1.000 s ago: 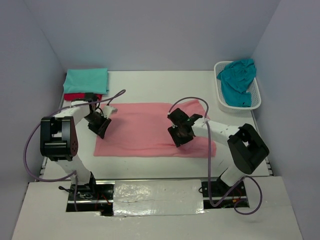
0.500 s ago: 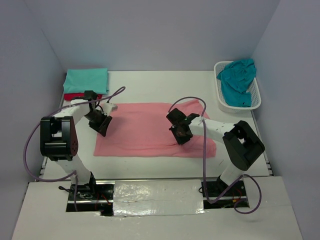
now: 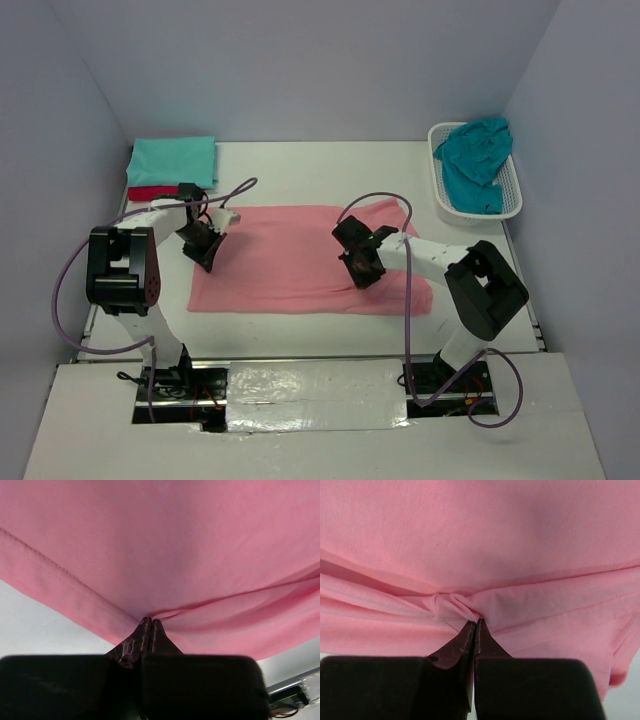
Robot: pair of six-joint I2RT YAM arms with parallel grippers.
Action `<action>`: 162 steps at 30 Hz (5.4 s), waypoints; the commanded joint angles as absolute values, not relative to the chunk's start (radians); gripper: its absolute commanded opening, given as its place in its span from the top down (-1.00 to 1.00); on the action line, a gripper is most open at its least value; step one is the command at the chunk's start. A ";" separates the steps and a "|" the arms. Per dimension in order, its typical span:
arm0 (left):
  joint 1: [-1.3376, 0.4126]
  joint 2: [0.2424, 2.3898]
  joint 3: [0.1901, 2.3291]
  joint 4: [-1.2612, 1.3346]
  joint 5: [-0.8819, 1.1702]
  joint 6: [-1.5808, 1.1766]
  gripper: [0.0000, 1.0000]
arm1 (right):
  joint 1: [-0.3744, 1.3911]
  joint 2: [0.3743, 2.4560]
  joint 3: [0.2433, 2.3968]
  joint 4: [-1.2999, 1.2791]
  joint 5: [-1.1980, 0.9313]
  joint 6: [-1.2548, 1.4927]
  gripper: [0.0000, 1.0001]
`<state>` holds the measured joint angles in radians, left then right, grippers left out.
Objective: Fold and stack the t-shirts
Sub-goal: Fold the flattened tshirt in 1/3 of the way
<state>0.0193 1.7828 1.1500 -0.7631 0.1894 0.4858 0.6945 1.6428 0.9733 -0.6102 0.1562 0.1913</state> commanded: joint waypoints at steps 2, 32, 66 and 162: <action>0.015 1.760 1.135 -0.791 0.184 0.486 1.00 | 0.701 1.648 1.032 -0.644 0.206 0.183 1.00; 0.054 1.752 1.155 -0.756 -0.044 0.296 1.00 | 0.676 1.833 1.278 -0.710 0.201 0.184 0.69; 0.092 1.776 1.062 -0.914 0.034 0.331 -0.25 | -0.067 1.121 0.516 -0.571 -0.319 0.574 -0.23; -1.043 1.991 1.367 -0.213 0.158 0.861 1.00 | 0.035 1.738 1.052 -0.522 -0.193 0.207 0.47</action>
